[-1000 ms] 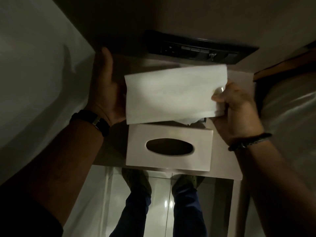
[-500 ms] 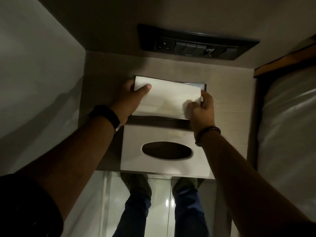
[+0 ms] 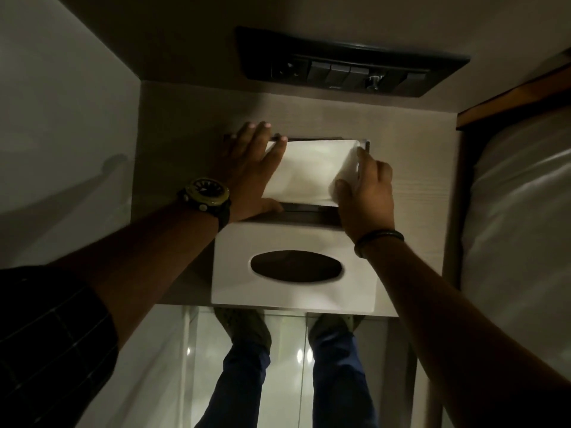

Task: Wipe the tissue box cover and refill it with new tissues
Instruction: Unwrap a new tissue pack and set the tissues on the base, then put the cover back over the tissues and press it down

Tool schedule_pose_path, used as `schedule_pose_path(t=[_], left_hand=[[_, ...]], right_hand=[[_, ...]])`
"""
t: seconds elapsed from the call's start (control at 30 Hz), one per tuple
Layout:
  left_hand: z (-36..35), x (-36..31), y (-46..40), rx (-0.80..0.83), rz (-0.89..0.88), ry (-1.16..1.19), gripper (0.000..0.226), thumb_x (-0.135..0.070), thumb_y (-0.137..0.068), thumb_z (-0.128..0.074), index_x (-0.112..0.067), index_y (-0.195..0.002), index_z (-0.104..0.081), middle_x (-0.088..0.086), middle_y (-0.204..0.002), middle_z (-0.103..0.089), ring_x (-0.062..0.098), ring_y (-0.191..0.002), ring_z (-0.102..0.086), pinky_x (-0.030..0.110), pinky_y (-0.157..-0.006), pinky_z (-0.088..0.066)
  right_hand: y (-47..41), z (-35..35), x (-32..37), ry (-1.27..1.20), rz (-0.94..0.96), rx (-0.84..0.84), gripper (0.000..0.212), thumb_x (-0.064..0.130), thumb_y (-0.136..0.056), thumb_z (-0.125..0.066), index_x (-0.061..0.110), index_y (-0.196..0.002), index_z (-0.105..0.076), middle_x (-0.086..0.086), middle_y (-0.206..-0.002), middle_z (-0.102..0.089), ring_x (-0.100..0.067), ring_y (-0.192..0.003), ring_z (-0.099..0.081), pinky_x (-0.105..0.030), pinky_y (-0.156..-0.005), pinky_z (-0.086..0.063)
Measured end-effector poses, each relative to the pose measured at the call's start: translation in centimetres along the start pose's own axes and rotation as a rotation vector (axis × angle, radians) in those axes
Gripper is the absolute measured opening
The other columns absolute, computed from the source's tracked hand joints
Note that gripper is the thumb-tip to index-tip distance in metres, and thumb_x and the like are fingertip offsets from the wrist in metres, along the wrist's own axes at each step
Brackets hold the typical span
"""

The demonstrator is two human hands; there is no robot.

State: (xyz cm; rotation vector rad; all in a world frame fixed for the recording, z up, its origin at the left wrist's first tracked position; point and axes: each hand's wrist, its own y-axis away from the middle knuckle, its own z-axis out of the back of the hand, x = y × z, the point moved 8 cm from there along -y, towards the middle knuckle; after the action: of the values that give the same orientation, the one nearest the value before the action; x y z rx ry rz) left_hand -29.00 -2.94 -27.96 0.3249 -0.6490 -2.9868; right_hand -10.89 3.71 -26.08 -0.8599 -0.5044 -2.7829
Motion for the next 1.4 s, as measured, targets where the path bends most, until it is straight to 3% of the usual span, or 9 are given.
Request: schedule_pose_path(t=[0.13, 0.27, 0.5, 0.67, 0.83, 0.93, 1.0, 1.1, 1.4], left_hand=[[-0.6, 0.2, -0.2, -0.063, -0.074, -0.065, 0.116, -0.068, -0.070, -0.067, -0.017, -0.154, -0.004, 0.021, -0.161, 0.001, 0.042, -0.147, 0.003, 0.057, -0.116, -0.003], [-1.5, 0.5, -0.2, -0.057, -0.099, -0.154, 0.121, -0.084, -0.067, -0.049, -0.014, -0.153, -0.001, 0.021, -0.161, 0.001, 0.043, -0.147, 0.003, 0.062, -0.117, -0.003], [-1.4, 1.1, 0.0, -0.031, -0.051, -0.141, 0.125, -0.093, -0.065, -0.033, -0.010, -0.153, 0.001, 0.019, -0.161, 0.006, 0.042, -0.147, 0.008, 0.058, -0.118, 0.004], [0.0, 5.2, 5.0, -0.184, 0.415, 0.400, 0.105, -0.079, -0.075, -0.038, -0.013, -0.153, -0.013, 0.017, -0.162, -0.004, 0.036, -0.149, -0.003, 0.053, -0.119, -0.007], [-5.3, 5.2, 15.5, -0.149, 0.876, 0.925, 0.092, -0.078, -0.069, -0.052, -0.019, -0.139, -0.045, 0.010, -0.139, -0.052, 0.030, -0.125, -0.051, 0.046, -0.094, -0.049], [-7.8, 1.2, 17.8, -0.060, 0.890, 1.243, 0.071, -0.069, -0.062, -0.063, -0.024, -0.117, -0.059, 0.001, -0.110, -0.066, 0.021, -0.098, -0.065, 0.032, -0.072, -0.055], [-8.4, -0.5, 18.1, -0.066, 0.883, 1.227, 0.060, -0.053, -0.070, -0.073, -0.021, -0.118, -0.056, 0.001, -0.109, -0.063, 0.019, -0.095, -0.062, 0.025, -0.068, -0.053], [-7.9, -0.9, 18.4, -0.156, 0.940, 1.245, 0.055, -0.037, -0.072, -0.079, -0.020, -0.116, -0.050, 0.002, -0.109, -0.060, 0.021, -0.096, -0.062, 0.020, -0.061, -0.049], [0.8, 1.8, 12.8, -0.494, 0.846, 1.363, 0.053, -0.038, -0.073, -0.079, -0.028, -0.118, -0.054, -0.012, -0.105, -0.063, 0.000, -0.086, -0.061, 0.008, -0.058, -0.050]], right_hand=[[0.7, -0.5, 1.9, 0.421, 0.309, -0.015, 0.060, 0.041, -0.095, -0.049, 0.015, -0.147, -0.034, -0.025, -0.150, -0.033, -0.045, -0.137, -0.033, -0.059, -0.104, -0.037], [-0.6, -4.1, 0.7, 0.609, 0.354, 0.282, 0.070, 0.058, -0.096, -0.028, 0.024, -0.153, -0.006, -0.014, -0.163, 0.002, -0.044, -0.146, 0.006, -0.065, -0.113, -0.004], [-1.5, -4.6, -0.3, 0.708, 0.315, 0.378, 0.078, 0.068, -0.091, -0.024, 0.031, -0.151, 0.009, -0.004, -0.161, 0.019, -0.039, -0.146, 0.017, -0.067, -0.111, 0.005], [1.0, 2.5, -3.4, 0.101, -0.016, 0.029, 0.074, 0.065, -0.090, -0.035, 0.028, -0.152, -0.017, -0.007, -0.162, -0.010, -0.033, -0.148, -0.010, -0.055, -0.118, -0.013], [10.5, 2.5, -9.3, -0.223, -0.495, -0.002, 0.061, 0.060, -0.092, -0.044, 0.016, -0.134, -0.050, -0.014, -0.130, -0.054, -0.030, -0.115, -0.055, -0.042, -0.093, -0.049], [14.3, -0.4, -8.4, -0.260, -0.496, 0.161, 0.057, 0.065, -0.083, -0.051, 0.016, -0.110, -0.059, -0.008, -0.104, -0.065, -0.027, -0.099, -0.062, -0.047, -0.084, -0.055], [15.2, -1.5, -8.2, -0.228, -0.525, 0.187, 0.064, 0.060, -0.078, -0.063, 0.010, -0.116, -0.056, -0.012, -0.111, -0.063, -0.030, -0.105, -0.060, -0.050, -0.087, -0.054], [15.2, -1.1, -8.1, -0.217, -0.560, 0.156, 0.065, 0.048, -0.078, -0.071, 0.005, -0.124, -0.051, -0.015, -0.121, -0.058, -0.032, -0.112, -0.056, -0.050, -0.092, -0.052], [7.6, 5.6, -1.1, -0.255, -0.269, -0.135, 0.074, 0.073, -0.071, -0.057, 0.012, -0.112, -0.063, -0.008, -0.107, -0.067, -0.029, -0.106, -0.060, -0.046, -0.089, -0.052]])
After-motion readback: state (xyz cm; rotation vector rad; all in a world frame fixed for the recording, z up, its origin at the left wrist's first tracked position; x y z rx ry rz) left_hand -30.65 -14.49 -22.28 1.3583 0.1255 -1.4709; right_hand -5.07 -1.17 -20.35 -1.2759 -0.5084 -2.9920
